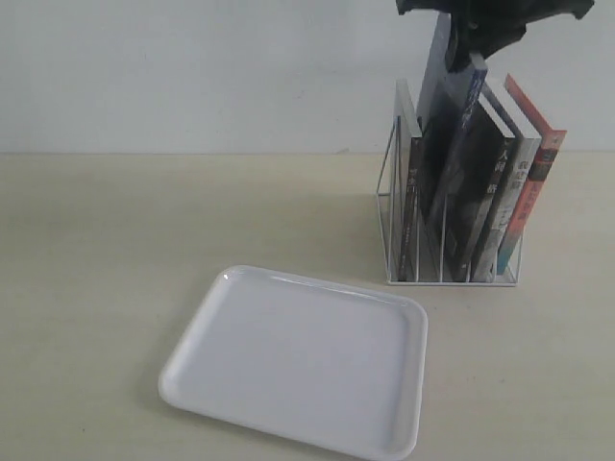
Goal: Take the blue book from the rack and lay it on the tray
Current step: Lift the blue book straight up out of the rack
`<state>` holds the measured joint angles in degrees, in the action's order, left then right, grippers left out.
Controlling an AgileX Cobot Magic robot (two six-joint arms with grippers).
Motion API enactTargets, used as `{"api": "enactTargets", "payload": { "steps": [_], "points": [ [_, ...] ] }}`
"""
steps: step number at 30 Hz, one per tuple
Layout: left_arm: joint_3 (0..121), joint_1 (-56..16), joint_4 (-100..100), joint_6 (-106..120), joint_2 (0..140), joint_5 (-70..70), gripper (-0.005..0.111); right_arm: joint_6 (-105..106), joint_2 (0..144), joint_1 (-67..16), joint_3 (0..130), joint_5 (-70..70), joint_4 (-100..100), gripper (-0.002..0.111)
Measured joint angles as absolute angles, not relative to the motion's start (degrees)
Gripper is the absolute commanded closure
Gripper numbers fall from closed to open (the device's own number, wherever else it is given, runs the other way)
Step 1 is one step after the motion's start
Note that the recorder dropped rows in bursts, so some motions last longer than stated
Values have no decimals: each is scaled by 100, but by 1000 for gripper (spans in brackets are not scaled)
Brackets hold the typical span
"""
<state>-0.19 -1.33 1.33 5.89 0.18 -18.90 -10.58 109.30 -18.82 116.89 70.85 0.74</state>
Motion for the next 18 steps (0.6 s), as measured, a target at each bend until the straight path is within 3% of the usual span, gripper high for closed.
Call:
{"api": "enactTargets", "payload": {
  "steps": [12, 18],
  "points": [
    [-19, -133, 133, 589, 18, -1890, 102, -578, 9255, -1882, 11689, 7114, 35, 108],
    [-19, -133, 133, 589, 18, -1890, 102, 605, 8769, -1882, 11689, 7142, -949, 108]
  ]
}}
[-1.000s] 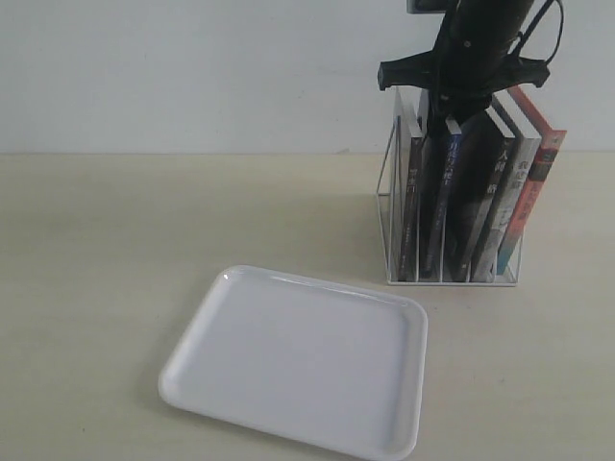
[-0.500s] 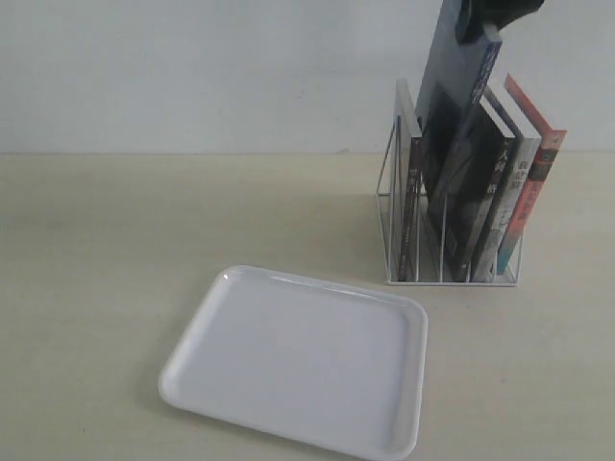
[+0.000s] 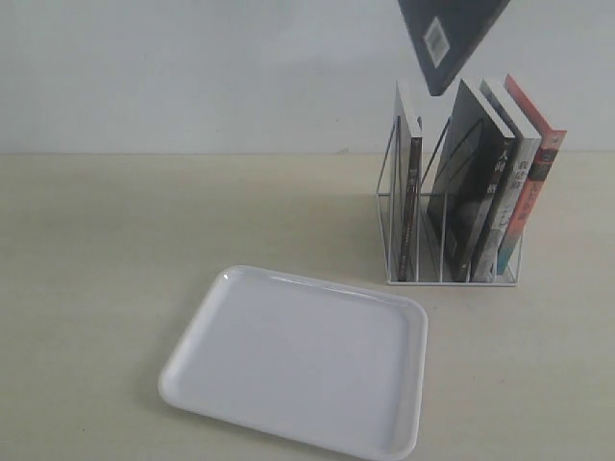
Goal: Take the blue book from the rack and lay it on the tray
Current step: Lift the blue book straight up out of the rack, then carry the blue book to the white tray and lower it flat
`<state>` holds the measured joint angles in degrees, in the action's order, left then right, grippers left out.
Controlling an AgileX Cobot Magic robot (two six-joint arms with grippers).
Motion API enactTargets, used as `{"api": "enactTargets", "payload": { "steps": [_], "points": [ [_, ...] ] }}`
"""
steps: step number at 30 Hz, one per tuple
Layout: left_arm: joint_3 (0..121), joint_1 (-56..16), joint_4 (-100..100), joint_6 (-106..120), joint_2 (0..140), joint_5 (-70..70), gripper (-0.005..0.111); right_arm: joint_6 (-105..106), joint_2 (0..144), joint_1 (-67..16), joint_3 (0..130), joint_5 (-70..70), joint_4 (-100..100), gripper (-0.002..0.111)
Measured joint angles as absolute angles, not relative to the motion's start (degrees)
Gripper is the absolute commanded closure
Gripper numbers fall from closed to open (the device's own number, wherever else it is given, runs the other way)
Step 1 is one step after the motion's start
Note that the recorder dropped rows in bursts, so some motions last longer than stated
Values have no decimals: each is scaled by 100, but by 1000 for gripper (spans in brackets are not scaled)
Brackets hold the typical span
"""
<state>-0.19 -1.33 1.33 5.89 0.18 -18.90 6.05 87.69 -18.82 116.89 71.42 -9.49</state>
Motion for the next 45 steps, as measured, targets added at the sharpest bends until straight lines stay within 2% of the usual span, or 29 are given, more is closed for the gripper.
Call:
{"api": "enactTargets", "payload": {
  "steps": [4, 7, 18, 24, 28, 33, 37, 42, 45],
  "points": [
    [-19, -133, 133, 589, 18, -1890, 102, 1915, 8691, -2012, 11689, 7172, -2355, 108],
    [-19, -133, 133, 589, 18, -1890, 102, 2156, 8667, -2347, 11648, 7172, -2516, 108],
    [-19, -133, 133, 589, 18, -1890, 102, 3426, 8658, -4163, 9615, 7142, -2063, 109],
    [-19, -133, 133, 589, 18, -1890, 102, 3140, 8658, -5232, 8866, 6935, -348, 109],
    [-19, -133, 133, 589, 18, -1890, 102, 1777, 8679, -6099, 8537, 6729, 1285, 109],
    [-19, -133, 133, 589, 18, -1890, 102, 439, 8984, -7128, 8496, 6745, 2857, 109],
    [-19, -133, 133, 589, 18, -1890, 102, 344, 9456, -7926, 8487, 6900, 3981, 109],
    [-19, -133, 133, 589, 18, -1890, 102, 297, 9697, -8172, 8229, 6896, 4446, 109],
    [-19, -133, 133, 589, 18, -1890, 102, -1681, 9466, -8172, 7195, 6835, 5474, 109]
  ]
}}
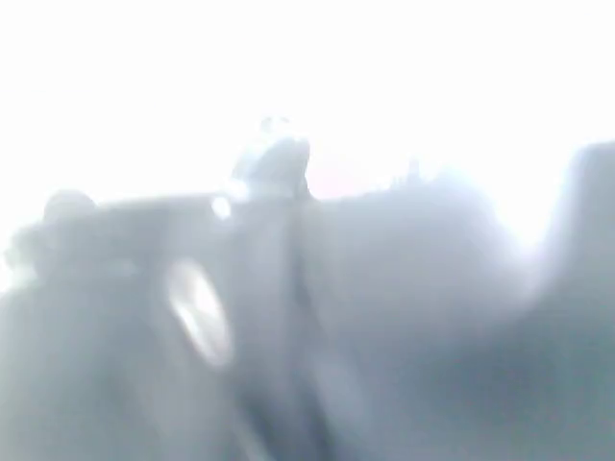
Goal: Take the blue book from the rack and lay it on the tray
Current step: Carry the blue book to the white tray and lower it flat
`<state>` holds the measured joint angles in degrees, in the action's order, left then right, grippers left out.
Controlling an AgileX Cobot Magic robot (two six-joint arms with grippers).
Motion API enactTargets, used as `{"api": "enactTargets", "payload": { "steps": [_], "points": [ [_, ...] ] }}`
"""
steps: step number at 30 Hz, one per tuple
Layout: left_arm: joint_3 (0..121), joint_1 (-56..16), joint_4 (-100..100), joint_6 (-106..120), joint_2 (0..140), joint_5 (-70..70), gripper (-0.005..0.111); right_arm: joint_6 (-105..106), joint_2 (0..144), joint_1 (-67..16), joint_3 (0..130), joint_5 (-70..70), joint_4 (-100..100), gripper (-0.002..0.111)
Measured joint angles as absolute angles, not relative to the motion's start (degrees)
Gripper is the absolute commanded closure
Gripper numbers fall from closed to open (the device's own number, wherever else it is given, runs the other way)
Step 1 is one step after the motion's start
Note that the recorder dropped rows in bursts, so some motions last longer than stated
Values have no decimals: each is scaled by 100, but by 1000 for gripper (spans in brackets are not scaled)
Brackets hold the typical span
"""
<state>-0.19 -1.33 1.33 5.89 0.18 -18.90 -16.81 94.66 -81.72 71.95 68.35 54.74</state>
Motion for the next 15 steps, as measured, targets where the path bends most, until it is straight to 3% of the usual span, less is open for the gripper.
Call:
{"api": "enactTargets", "payload": {
  "steps": [4, 15],
  "points": [
    [-19, -133, 133, 589, 18, -1890, 102, -4028, 9617, -8172, 6285, 5613, 6932, 109],
    [-19, -133, 133, 589, 18, -1890, 102, -4097, 9987, -8172, 6191, 5584, 6993, 109]
  ]
}}
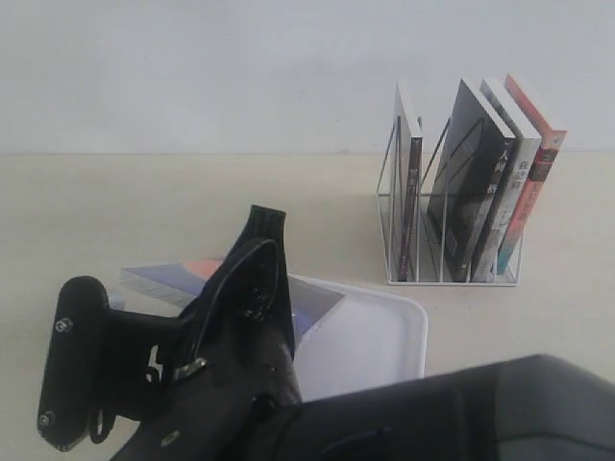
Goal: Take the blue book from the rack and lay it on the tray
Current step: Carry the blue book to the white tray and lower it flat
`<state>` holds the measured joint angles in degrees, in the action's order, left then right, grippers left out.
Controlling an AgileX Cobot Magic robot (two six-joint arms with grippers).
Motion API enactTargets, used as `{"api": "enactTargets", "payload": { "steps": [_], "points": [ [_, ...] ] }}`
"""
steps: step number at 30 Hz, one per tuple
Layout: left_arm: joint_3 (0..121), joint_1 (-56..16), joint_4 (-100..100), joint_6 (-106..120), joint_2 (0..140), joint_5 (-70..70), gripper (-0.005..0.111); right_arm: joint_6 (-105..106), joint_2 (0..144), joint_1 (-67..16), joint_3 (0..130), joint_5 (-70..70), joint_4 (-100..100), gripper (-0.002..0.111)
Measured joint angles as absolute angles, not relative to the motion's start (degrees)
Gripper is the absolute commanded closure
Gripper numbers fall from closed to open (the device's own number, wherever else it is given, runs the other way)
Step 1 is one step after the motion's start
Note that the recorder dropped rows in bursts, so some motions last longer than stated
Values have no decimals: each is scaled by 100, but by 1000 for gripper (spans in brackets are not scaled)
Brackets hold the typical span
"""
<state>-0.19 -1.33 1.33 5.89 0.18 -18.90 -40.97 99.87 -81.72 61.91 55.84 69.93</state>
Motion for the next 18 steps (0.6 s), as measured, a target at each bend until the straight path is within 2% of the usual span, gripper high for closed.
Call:
{"api": "enactTargets", "payload": {
  "steps": [18],
  "points": [
    [-19, -133, 133, 589, 18, -1890, 102, -4212, 10172, -7878, 5865, 5210, 6941, 109]
  ]
}}
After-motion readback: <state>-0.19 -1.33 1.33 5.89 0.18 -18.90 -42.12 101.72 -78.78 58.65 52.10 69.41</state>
